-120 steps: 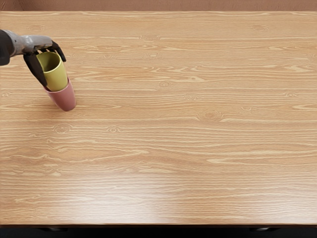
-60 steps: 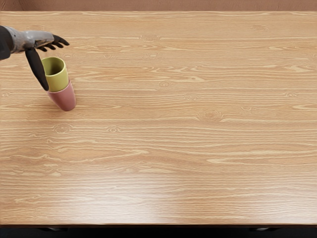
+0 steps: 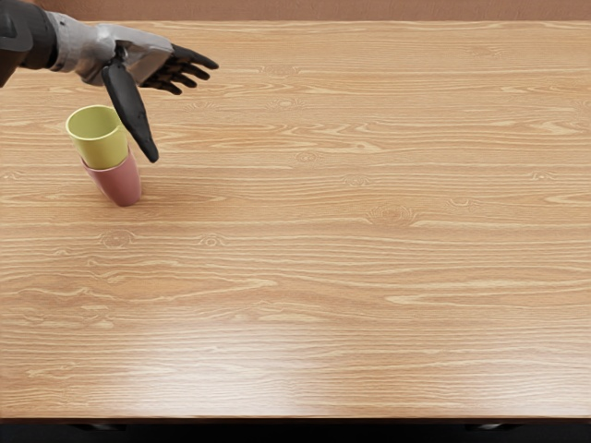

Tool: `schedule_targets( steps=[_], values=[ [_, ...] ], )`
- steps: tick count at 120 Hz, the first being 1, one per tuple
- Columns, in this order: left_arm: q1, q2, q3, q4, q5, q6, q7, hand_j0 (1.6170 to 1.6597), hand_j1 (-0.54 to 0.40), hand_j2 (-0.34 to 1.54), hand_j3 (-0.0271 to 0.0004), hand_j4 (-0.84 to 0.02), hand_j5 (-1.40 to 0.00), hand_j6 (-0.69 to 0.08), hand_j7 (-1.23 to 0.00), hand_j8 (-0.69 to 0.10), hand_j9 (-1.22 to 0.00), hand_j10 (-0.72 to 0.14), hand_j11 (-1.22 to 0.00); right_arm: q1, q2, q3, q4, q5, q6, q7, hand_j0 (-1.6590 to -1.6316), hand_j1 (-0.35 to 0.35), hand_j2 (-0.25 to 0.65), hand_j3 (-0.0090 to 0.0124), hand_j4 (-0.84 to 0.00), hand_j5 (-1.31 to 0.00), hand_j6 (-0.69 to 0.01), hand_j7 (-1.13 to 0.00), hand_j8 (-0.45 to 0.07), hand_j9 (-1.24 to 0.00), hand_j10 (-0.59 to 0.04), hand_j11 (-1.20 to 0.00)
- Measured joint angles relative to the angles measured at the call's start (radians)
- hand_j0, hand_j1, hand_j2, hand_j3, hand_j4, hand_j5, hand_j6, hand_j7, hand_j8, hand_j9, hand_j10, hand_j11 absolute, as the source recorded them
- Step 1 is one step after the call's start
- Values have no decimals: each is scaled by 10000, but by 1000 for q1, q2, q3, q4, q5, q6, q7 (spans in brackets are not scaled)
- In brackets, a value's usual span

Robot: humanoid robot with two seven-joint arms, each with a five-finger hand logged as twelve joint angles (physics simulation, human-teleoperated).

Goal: Pick up cup and place in cup with left hand

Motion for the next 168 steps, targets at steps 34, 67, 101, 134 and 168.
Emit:
schedule_targets(
  steps=[34,67,101,134,168],
  values=[
    [-20,-25,-33,-179,-156,-79,4,16581,3196,50,0,-269,-326,-273,-325,-270,-324,-266,-324,0,0,0,0,0,0,0,-16581,-3491,0,0,-4,-1,-6,0,-5,0,-4,0],
    [-18,-24,-33,-213,-171,-84,5,16581,3208,48,0,-252,-311,-255,-310,-253,-309,-248,-309,0,0,0,0,0,0,0,-16581,-3491,0,0,-4,-1,-6,0,-5,0,-3,0],
    [-18,-24,-33,-216,-172,-84,5,16581,3212,47,0,-248,-306,-250,-306,-248,-305,-243,-305,0,0,0,0,1,0,0,-16581,-3491,0,0,-4,-1,-6,0,-5,0,-3,0],
    [-18,-24,-33,-216,-172,-84,5,16581,3212,47,0,-246,-305,-249,-305,-247,-304,-242,-304,0,0,0,0,1,0,0,-16581,-3491,0,0,-4,-1,-6,0,-5,0,-3,0],
    [-18,-24,-33,-216,-172,-84,5,16581,3213,47,0,-246,-305,-249,-304,-246,-304,-242,-303,0,0,0,0,1,0,0,-16581,-3491,0,0,-4,-1,-6,0,-5,0,-3,0]
  ],
)
